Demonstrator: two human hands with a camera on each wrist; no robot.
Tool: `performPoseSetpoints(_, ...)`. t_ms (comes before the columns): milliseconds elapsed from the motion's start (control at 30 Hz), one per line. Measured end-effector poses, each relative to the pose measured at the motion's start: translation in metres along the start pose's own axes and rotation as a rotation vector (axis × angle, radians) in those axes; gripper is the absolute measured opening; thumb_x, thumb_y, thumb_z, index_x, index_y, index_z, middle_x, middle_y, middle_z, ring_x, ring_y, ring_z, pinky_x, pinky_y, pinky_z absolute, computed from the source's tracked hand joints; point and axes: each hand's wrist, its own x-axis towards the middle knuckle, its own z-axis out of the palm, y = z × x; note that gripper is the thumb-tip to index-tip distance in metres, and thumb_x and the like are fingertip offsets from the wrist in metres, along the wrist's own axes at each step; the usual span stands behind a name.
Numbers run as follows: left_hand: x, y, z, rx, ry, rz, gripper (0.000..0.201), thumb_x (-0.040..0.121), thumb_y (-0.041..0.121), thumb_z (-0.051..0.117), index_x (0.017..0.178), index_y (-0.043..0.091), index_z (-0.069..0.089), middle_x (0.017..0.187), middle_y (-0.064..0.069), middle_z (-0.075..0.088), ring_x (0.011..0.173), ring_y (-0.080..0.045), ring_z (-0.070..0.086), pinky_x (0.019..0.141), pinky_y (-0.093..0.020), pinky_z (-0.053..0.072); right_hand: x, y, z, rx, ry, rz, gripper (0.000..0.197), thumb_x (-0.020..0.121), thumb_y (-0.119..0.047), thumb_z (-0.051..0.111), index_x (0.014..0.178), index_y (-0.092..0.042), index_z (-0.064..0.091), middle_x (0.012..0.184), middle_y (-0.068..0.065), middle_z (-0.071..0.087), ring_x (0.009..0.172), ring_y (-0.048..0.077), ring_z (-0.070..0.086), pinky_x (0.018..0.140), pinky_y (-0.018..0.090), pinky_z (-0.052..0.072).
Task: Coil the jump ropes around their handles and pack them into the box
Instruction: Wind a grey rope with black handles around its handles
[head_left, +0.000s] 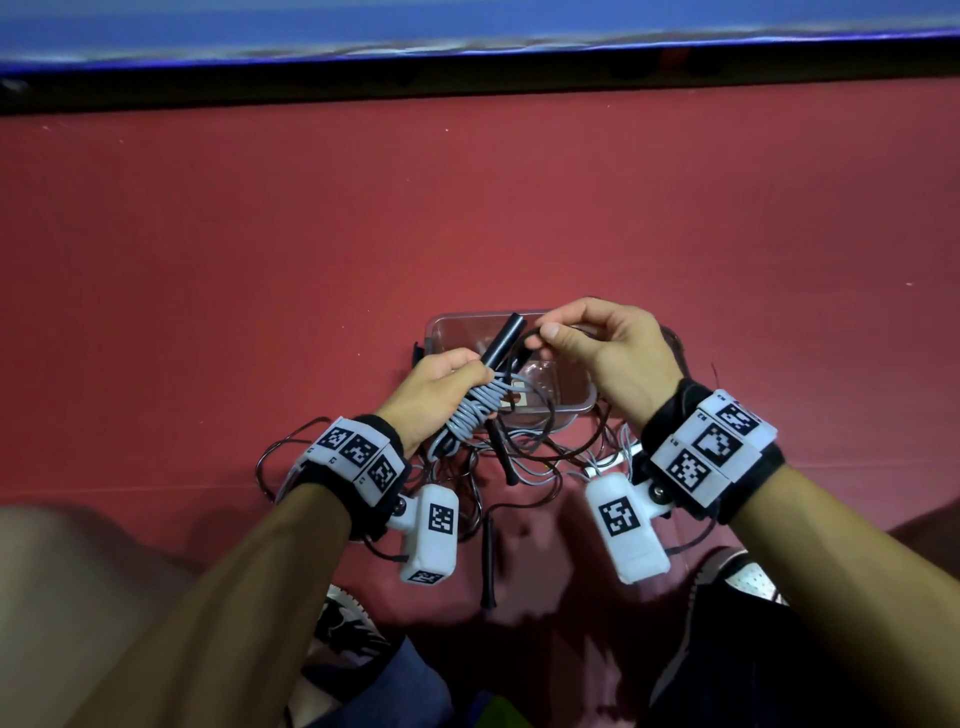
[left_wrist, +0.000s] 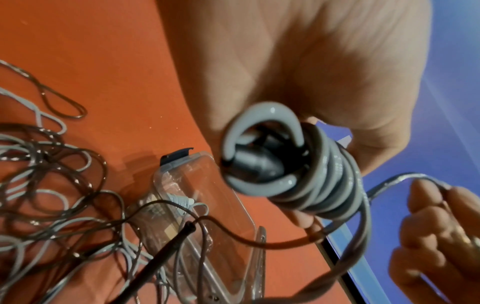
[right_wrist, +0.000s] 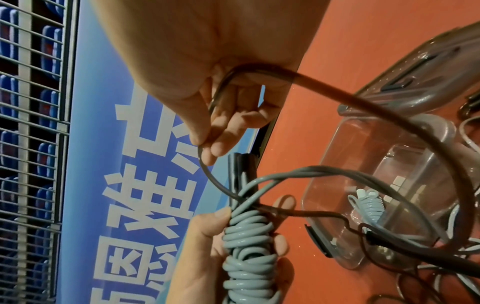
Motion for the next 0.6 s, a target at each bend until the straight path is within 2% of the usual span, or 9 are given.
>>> performPoseSetpoints(33,-0.001,0.001,0.000,-0.024,-0.002,0.000,0.015,0.087,0.029,0.064,0.084,0.015,0.068,0.082,-0.013,0.067,0.077,-0.027,0.064,0.080,-0.042,0.049,0.000,-0.001,0.000,0.013,0.004,0.003,0.010,0.091,0.005,0.063,0.087,-0.003,0.069,0.080,0.007,0.076,0.070,0.013,0.069,0.070,0.018,0.054)
performPoseSetpoints(100,-0.001,0.002,0.000,-0.039,-0.014,-0.004,0.014,0.098,0.016,0.056,0.090,0.010,0.066,0.080,-0.012,0.068,0.069,-0.022,0.067,0.074,-0.036,0.052,0.002,0.000,-0.001,0.015,0.032,0.015,0.008,0.092,0.005,0.063,0.089,-0.001,0.068,0.078,0.006,0.076,0.067,0.011,0.068,0.068,0.018,0.054)
performPoseSetpoints(167,0.000,0.002,0.000,-0.020,-0.011,0.002,0.016,0.100,0.014,0.053,0.091,0.010,0.066,0.079,-0.010,0.069,0.066,-0.019,0.068,0.071,-0.033,0.052,0.004,0.003,-0.004,-0.014,0.065,0.023,0.006,0.091,0.004,0.064,0.088,0.000,0.068,0.077,0.006,0.075,0.067,0.011,0.066,0.069,0.019,0.054)
performPoseSetpoints(233,0.000,0.002,-0.001,-0.011,0.012,0.015,0.016,0.100,0.015,0.053,0.092,0.010,0.067,0.079,-0.010,0.069,0.069,-0.020,0.066,0.075,-0.037,0.051,0.004,0.007,-0.006,-0.078,0.086,0.032,0.005,0.092,-0.001,0.066,0.088,-0.001,0.068,0.078,0.005,0.076,0.071,0.016,0.066,0.073,0.030,0.056)
performPoseSetpoints(300,0.001,0.002,-0.002,-0.001,0.037,0.017,0.016,0.100,0.017,0.054,0.094,0.011,0.068,0.082,-0.011,0.070,0.075,-0.023,0.066,0.084,-0.042,0.050,0.004,0.012,-0.008,-0.170,0.101,0.043,0.007,0.092,-0.008,0.068,0.085,-0.009,0.070,0.079,0.002,0.076,0.074,0.024,0.063,0.075,0.042,0.053)
performPoseSetpoints(367,0.001,0.002,-0.004,-0.004,0.061,0.019,0.017,0.100,0.019,0.054,0.095,0.011,0.068,0.084,-0.011,0.070,0.077,-0.023,0.065,0.087,-0.044,0.050,0.005,0.018,-0.009,-0.299,0.110,0.028,0.010,0.091,-0.016,0.068,0.082,-0.020,0.070,0.078,-0.003,0.074,0.072,0.020,0.062,0.075,0.040,0.052)
performPoseSetpoints(433,0.002,0.001,-0.005,0.005,0.083,0.020,0.018,0.101,0.020,0.054,0.095,0.010,0.069,0.085,-0.010,0.070,0.077,-0.022,0.065,0.083,-0.041,0.049,0.005,0.021,-0.010,-0.418,0.101,0.022,0.010,0.089,-0.021,0.067,0.084,-0.029,0.071,0.081,-0.004,0.073,0.075,0.018,0.066,0.078,0.040,0.056)
performPoseSetpoints(533,0.004,0.001,-0.004,0.023,0.115,0.028,0.019,0.100,0.020,0.056,0.096,0.008,0.069,0.085,-0.009,0.069,0.079,-0.021,0.063,0.081,-0.039,0.049,0.001,0.021,-0.007,-0.527,0.009,0.049,0.028,0.086,-0.018,0.061,0.090,-0.043,0.073,0.089,-0.014,0.075,0.086,0.022,0.070,0.085,0.045,0.058)
performPoseSetpoints(600,0.004,0.002,-0.002,0.045,0.135,0.041,0.021,0.097,0.025,0.059,0.097,0.007,0.070,0.086,-0.009,0.069,0.080,-0.022,0.062,0.084,-0.044,0.051,-0.002,0.019,-0.001,-0.600,-0.052,0.059,0.030,0.078,-0.030,0.059,0.095,-0.052,0.071,0.097,-0.022,0.073,0.096,0.017,0.068,0.095,0.047,0.053)
